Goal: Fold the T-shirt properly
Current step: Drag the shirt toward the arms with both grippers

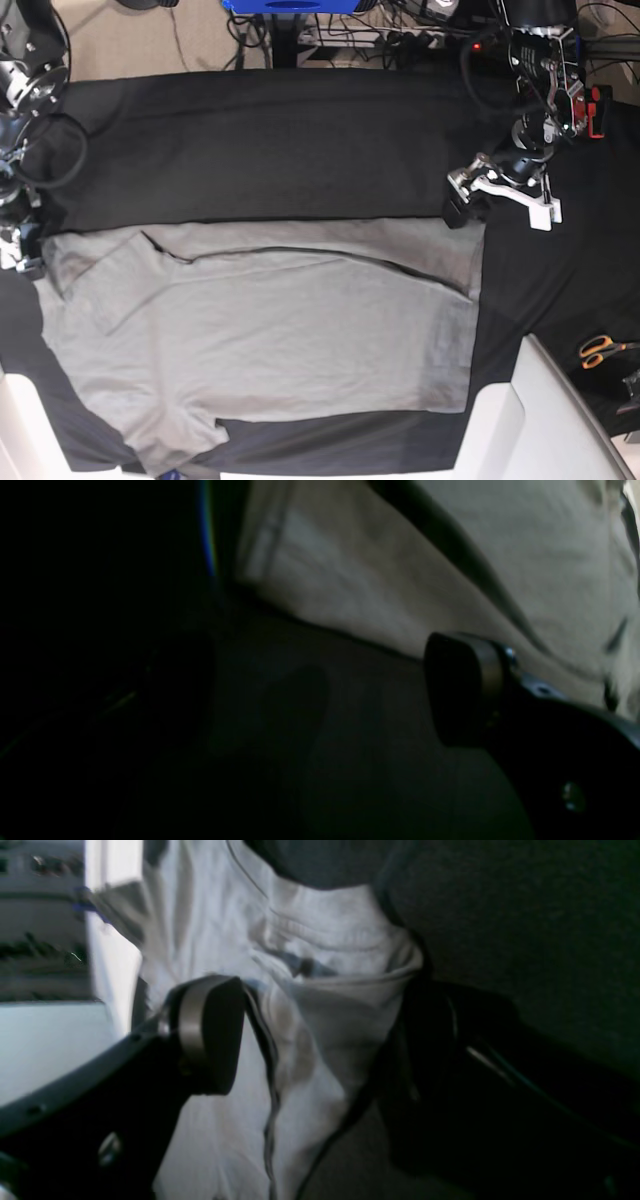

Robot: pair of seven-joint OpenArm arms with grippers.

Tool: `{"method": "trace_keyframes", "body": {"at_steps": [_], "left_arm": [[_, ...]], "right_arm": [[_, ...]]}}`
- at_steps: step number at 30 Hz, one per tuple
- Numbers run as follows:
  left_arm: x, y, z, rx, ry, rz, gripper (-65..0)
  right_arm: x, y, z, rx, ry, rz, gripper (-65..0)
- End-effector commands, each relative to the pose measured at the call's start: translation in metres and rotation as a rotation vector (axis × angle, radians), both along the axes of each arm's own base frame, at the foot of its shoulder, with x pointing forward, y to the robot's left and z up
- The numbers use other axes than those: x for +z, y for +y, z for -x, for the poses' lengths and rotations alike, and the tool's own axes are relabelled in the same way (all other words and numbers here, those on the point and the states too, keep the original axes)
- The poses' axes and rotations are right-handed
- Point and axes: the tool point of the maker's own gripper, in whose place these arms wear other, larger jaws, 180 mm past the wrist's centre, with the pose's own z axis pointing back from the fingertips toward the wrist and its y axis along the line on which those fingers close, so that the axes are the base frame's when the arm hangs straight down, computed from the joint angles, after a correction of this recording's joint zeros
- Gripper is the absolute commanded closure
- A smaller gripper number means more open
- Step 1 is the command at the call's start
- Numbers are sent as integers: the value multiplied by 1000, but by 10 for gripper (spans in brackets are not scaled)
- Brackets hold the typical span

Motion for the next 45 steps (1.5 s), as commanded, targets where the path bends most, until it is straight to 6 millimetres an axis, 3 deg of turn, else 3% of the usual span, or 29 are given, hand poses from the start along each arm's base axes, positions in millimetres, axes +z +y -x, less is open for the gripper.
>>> {"method": "trace_keyframes", "body": {"at_steps": [1,5,12,13,20,28,38,41,43,45], "left_arm": [[7,6,-5,1,-26,-4,-650],[3,6,-3,3,-16,0,-650],[-1,6,-5,20,-9,13,-650],[-4,7,-6,40,-6,28,-650],[-35,17,-2,252,41,162,-650],[-26,16,-24,248,6,176,-650],[-42,-5,-37,259,46,253,-650],[-44,-21,-40,208,60,253,-650],[-45,-29,-41,187,63,253,-571],[-45,-31,-41,189,63,260,-446]], "right_arm": [[-7,11,-3,38,54,-26,-468],[-7,18,-8,43,50,-42,-425],[-8,18,-8,43,51,-43,-30],[-8,18,-7,43,53,-41,0],[-9,18,-5,44,58,-42,0],[-9,18,-5,45,56,-42,0],[-10,19,-5,45,58,-44,0],[-10,19,-5,45,58,-44,0],[-10,19,-5,45,58,-44,0],[-10,19,-4,46,59,-44,0]]}}
